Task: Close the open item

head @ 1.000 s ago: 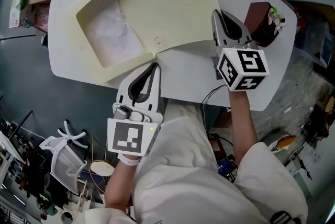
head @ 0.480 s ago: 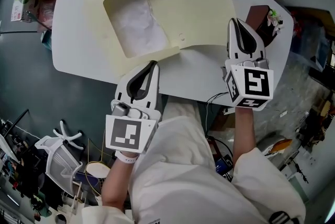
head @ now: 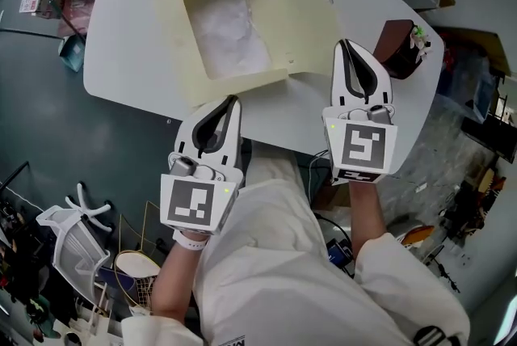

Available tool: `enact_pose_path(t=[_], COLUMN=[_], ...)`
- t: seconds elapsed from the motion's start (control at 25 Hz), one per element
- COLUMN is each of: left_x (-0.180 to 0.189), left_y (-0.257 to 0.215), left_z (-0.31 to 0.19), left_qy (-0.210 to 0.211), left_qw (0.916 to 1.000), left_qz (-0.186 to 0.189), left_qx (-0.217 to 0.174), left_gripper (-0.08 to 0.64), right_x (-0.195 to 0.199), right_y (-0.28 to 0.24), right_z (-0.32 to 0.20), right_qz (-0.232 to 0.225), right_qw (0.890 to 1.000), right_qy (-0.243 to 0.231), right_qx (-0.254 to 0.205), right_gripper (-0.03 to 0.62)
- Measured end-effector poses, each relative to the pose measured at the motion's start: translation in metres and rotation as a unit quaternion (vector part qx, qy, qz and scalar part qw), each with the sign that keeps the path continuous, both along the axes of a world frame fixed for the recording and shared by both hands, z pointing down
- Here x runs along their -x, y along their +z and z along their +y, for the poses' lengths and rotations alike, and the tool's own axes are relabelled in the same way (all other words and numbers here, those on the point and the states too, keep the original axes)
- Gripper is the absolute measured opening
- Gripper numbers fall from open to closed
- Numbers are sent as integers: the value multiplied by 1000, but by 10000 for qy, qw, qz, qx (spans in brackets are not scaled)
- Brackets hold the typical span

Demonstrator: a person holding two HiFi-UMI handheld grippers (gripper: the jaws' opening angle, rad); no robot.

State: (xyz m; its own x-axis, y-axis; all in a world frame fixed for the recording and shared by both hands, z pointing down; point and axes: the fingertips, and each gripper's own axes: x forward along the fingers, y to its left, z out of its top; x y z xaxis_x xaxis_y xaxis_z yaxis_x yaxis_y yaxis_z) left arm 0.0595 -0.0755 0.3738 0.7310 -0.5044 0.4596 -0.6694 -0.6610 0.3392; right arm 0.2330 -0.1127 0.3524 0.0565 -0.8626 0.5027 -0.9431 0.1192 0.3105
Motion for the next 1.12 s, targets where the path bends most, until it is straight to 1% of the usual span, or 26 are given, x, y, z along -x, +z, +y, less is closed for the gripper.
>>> enact_pose_path(t=[0.2,0.44,0.84,0.96,1.12], left_x=[27,55,95,104,118], left_y=[0,-2,6,12,28], left_z=[4,8,21,23,29], left_qy=[-166,-407,-703,-717,-795], left_qw=[9999,9991,9975,9973,9968], left_qz=[28,69,92,84,-34], left_qx=[-11,-41,-35,-94,-68], left_gripper=[29,29,29,29,29], right_x=[35,66,129,145,163], right_y=[-2,0,22,31,47], right_z=[-1,-2,2,4,6], right_qz=[183,308,611,589,491], right_qw=[9996,9986,9933,9920,9903], right_qy=[-223,-422,-967,-1102,-1279], right_qx=[29,58,165,192,244], right_gripper=[17,17,17,18,18])
